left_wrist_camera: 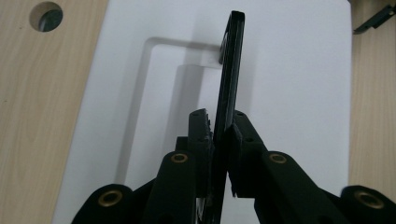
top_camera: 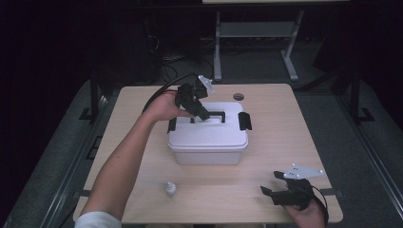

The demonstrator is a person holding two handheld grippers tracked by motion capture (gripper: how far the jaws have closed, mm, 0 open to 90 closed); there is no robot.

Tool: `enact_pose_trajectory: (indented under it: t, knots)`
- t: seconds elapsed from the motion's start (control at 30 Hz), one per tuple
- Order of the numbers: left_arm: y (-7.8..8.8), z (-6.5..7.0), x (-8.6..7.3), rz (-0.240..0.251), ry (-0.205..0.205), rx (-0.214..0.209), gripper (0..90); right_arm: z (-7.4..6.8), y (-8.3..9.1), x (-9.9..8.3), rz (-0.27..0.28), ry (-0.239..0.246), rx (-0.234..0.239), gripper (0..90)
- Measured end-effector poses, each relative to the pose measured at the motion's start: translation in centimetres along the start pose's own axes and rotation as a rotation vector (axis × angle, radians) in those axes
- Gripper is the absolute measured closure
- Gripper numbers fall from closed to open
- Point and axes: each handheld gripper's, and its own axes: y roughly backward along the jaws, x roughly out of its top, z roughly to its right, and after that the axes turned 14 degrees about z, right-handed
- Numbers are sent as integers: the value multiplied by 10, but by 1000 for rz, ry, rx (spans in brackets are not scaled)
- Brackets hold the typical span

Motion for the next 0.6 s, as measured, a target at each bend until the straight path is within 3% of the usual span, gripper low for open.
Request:
enact_pose_trajectory:
  t: [0.17,0.6]
  knots:
    - [0,2,5,-33,-42,-18,829,0,0,0,-5,-2,-1,211]
    - [9,2,8,2,-55,-28,843,1,1,-1,-4,-5,-4,211]
